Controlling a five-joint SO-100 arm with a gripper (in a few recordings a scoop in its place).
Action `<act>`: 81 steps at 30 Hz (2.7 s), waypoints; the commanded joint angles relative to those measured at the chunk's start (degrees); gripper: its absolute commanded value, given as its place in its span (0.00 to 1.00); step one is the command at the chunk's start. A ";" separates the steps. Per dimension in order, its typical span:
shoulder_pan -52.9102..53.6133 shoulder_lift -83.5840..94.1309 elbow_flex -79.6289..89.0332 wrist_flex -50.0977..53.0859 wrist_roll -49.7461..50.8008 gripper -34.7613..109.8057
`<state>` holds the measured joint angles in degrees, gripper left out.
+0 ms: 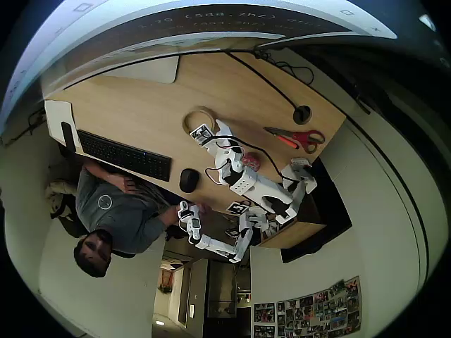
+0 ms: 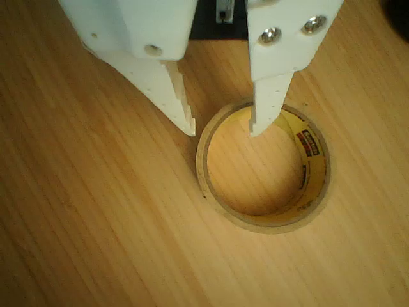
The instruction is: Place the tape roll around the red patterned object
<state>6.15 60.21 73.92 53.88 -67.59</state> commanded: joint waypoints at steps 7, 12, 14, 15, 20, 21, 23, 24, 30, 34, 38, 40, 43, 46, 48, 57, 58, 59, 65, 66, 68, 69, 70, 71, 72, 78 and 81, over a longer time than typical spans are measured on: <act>1.76 1.32 -0.97 1.85 -0.35 0.39; 3.25 3.08 -0.26 3.16 -1.41 0.39; 3.43 3.08 0.09 3.25 -1.41 0.39; 3.34 2.90 0.18 3.08 -1.41 0.39; 1.41 0.26 -0.44 1.93 0.26 0.39; 1.14 -0.18 -0.62 1.93 0.53 0.39; 0.70 -0.70 -0.79 1.85 0.88 0.37; 0.53 -0.70 -0.79 1.85 1.05 0.36; -0.35 -1.32 -2.29 2.64 1.49 0.31; -0.79 -3.52 -6.33 5.36 1.41 0.24; -0.62 -6.24 -11.51 8.53 1.32 0.24; -0.35 -6.68 -13.01 9.14 1.14 0.24; 0.18 -7.12 -16.70 12.04 0.18 0.24; 0.62 -7.29 -23.55 18.46 -1.49 0.24; 0.97 -5.89 -26.98 21.97 -3.34 0.24; 0.53 13.71 -26.19 32.17 -6.77 0.24; -0.09 17.49 -23.47 32.17 -6.68 0.24; -0.79 21.27 -20.30 32.08 -6.33 0.24; -7.56 46.32 6.33 27.07 0.09 0.24; -9.05 48.96 10.37 25.84 1.32 0.24; -11.78 52.56 18.98 22.32 3.87 0.24; -12.92 54.14 23.12 20.04 4.92 0.24; -14.24 55.63 27.07 17.84 5.80 0.24; -15.29 57.13 31.03 15.56 6.77 0.24; -16.44 58.45 34.80 12.66 7.38 0.24; -20.30 60.64 47.81 2.99 7.91 0.24; -20.39 63.54 50.36 4.13 7.12 0.24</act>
<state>-13.45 118.92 122.17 58.10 -59.68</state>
